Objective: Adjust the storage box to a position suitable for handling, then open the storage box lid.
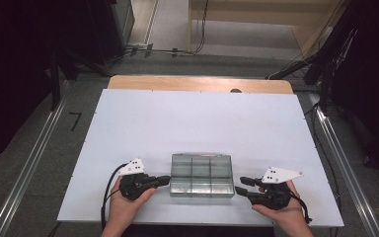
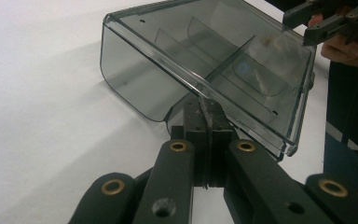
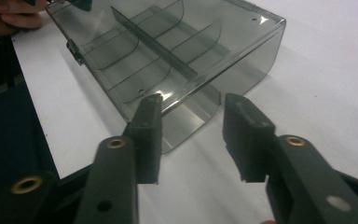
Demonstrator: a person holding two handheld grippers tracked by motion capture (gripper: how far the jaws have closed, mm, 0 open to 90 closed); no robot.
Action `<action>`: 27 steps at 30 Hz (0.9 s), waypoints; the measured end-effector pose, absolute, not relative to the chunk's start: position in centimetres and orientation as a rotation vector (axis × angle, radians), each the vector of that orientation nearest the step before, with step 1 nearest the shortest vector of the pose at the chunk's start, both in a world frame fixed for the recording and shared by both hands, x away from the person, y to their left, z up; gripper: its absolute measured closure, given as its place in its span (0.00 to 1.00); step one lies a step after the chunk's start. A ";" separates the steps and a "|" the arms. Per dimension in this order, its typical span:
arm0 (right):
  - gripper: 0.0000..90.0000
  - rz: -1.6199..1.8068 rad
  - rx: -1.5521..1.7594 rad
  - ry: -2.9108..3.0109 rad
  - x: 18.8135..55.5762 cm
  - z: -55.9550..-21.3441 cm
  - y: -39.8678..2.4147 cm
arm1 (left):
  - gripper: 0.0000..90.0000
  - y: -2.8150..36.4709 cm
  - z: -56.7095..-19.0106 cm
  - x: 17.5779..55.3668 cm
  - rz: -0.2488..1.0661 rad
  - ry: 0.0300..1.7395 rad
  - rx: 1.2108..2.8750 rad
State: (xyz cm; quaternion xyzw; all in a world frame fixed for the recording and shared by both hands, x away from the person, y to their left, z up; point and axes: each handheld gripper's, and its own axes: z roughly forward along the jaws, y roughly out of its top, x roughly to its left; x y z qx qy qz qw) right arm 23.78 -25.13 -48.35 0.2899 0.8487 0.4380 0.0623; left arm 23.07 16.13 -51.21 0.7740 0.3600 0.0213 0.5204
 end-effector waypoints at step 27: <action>0.98 1.197 0.825 2.683 23.9 -49.5 -24.6 | 1.00 15.9 -51.0 22.2 0.025 0.788 1.969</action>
